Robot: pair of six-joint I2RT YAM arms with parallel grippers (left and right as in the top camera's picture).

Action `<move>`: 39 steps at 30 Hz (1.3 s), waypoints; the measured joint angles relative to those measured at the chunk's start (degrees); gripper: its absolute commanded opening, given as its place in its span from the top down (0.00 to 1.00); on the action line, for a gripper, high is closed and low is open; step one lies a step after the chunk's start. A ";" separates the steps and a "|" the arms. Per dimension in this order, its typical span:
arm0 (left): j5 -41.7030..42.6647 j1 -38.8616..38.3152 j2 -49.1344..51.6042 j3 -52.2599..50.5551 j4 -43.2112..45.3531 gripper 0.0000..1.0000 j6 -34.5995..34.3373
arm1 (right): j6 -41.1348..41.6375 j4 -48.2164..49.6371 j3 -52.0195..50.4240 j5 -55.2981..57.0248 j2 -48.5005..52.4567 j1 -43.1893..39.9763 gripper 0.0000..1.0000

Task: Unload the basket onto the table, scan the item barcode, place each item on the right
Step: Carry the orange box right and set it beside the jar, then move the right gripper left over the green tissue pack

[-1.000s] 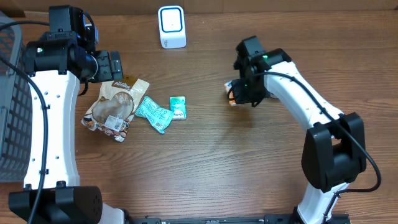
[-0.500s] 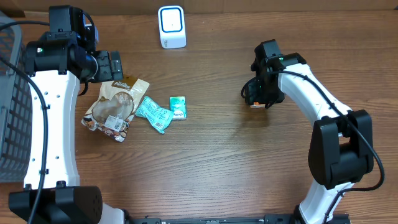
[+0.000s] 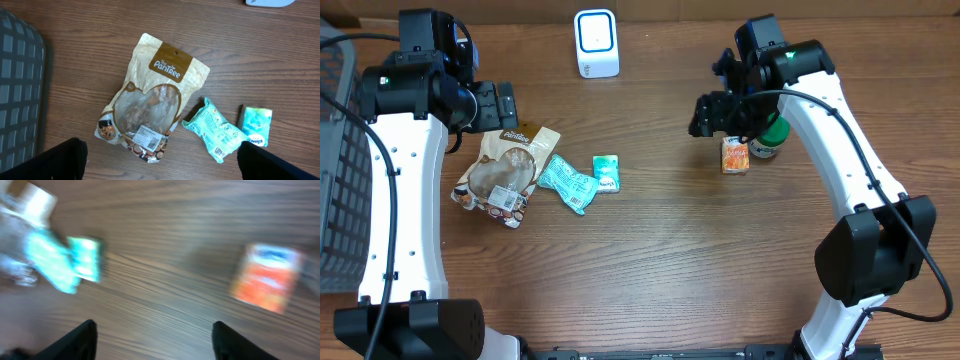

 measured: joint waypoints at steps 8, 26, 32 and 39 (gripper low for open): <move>0.00 0.00 0.00 0.00 0.02 0.00 0.00 | 7.17 11.45 -8.50 -8.02 0.00 4.46 0.37; 0.00 0.00 0.00 0.00 0.02 0.00 0.00 | 28.37 30.64 -22.16 -4.92 0.00 14.51 0.47; 0.00 0.00 0.00 0.00 0.02 0.01 0.00 | 34.36 41.03 -27.34 -3.02 0.02 18.78 0.61; 0.00 0.00 0.00 0.00 0.02 0.01 0.00 | 37.38 45.55 -28.50 1.16 0.68 21.84 0.62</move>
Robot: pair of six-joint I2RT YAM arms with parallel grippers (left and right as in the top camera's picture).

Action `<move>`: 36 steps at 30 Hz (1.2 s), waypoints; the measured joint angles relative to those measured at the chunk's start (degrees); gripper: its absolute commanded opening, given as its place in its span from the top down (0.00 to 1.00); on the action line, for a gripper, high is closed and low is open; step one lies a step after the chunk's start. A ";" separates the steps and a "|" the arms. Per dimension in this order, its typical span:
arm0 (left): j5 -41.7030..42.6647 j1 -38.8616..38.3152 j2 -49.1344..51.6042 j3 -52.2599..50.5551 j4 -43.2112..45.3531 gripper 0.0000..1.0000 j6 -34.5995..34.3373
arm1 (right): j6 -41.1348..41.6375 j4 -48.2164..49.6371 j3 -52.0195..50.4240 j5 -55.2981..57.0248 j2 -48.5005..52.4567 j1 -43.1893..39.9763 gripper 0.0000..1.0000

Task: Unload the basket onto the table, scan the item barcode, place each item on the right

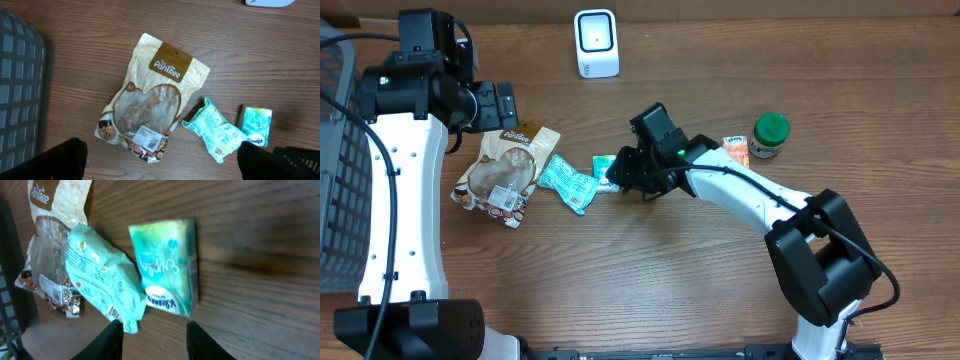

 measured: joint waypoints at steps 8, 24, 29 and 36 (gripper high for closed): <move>0.00 0.00 0.00 0.00 -0.02 0.01 0.00 | 0.79 2.71 0.00 1.18 6.47 0.17 0.65; 0.00 0.00 0.00 0.00 0.00 0.00 0.00 | -5.29 -4.02 1.73 -5.68 7.13 -1.64 0.96; 0.00 0.00 0.00 0.00 -0.02 0.01 0.00 | -19.52 -16.46 5.07 -12.72 6.01 -6.78 0.96; 0.00 0.00 0.00 0.00 -0.02 0.00 0.00 | -44.17 -29.97 8.70 -24.57 3.61 -14.29 0.96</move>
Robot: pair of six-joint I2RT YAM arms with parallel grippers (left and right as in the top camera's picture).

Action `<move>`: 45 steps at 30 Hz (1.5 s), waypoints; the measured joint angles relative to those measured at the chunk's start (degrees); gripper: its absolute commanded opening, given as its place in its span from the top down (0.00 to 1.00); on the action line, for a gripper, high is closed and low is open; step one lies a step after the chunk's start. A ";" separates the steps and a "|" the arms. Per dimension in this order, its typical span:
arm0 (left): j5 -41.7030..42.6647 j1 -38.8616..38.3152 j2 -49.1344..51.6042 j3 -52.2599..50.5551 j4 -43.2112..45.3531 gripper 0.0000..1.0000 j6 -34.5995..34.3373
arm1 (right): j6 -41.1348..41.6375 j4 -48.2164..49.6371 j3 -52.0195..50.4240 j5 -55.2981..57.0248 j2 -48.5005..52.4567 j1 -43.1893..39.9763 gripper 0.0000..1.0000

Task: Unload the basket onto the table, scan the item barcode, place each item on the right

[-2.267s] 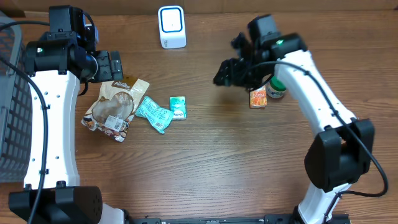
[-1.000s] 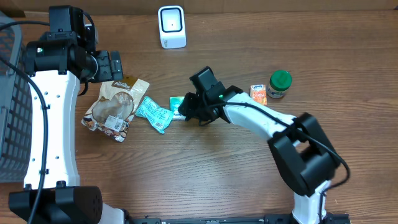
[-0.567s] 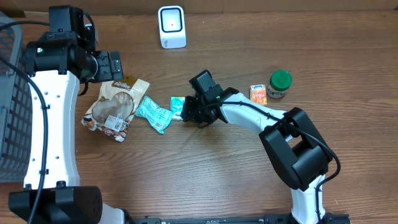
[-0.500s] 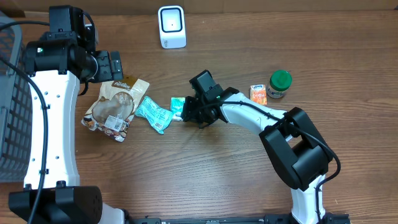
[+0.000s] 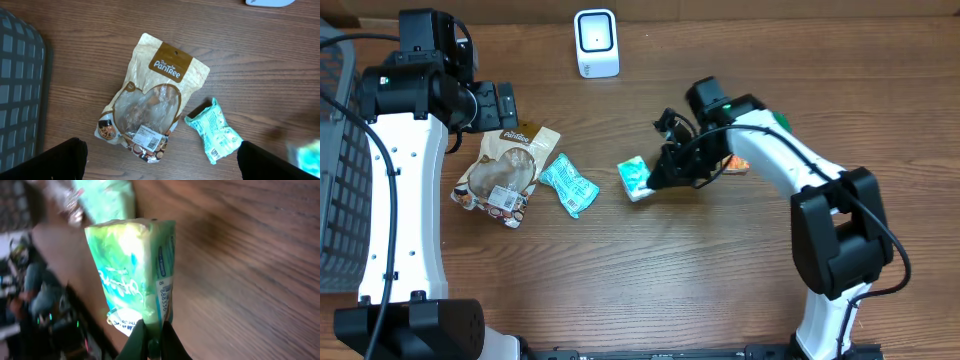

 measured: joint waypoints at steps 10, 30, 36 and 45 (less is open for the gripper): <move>0.00 0.00 0.00 0.00 0.02 0.01 0.00 | -12.90 -0.52 0.00 -2.08 -0.09 -0.52 0.96; 0.00 0.00 0.00 0.00 0.02 0.00 0.00 | 15.21 5.81 0.00 22.88 -0.09 4.42 0.96; 0.00 0.00 0.00 0.00 0.02 0.00 0.00 | 4.15 3.32 -0.04 34.69 -0.09 7.10 0.18; 0.00 0.00 0.00 0.00 0.00 0.01 0.00 | 5.25 2.78 2.78 33.94 -0.09 1.29 0.80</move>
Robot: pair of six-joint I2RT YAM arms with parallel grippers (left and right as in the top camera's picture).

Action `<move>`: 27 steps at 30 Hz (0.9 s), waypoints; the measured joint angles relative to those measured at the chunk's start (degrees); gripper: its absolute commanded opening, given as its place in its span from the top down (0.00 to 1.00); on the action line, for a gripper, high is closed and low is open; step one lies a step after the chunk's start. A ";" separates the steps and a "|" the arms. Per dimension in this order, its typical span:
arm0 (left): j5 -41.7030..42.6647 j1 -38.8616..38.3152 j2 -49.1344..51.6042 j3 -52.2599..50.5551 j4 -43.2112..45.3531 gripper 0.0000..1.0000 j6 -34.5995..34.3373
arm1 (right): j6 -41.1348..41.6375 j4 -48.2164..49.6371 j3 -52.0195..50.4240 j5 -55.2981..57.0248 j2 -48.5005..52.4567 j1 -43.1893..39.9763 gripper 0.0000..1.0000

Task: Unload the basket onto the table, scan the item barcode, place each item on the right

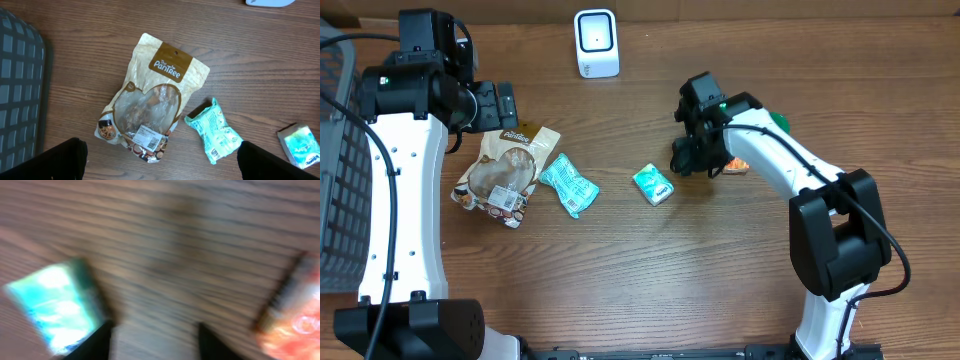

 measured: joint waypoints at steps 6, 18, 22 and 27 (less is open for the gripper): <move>0.00 0.00 0.00 0.00 0.02 0.00 0.00 | 1.29 0.50 1.25 -12.52 0.00 3.89 0.96; 0.00 0.00 0.00 0.00 0.02 0.01 0.00 | 24.81 -2.27 -2.21 -4.24 0.94 14.01 0.96; 0.00 0.00 0.00 0.00 0.02 0.01 0.00 | 29.94 -3.30 -3.06 -0.72 2.47 12.44 0.96; 0.00 0.00 0.00 0.00 0.00 0.00 0.00 | 32.68 -2.12 -3.06 2.95 3.10 9.18 0.96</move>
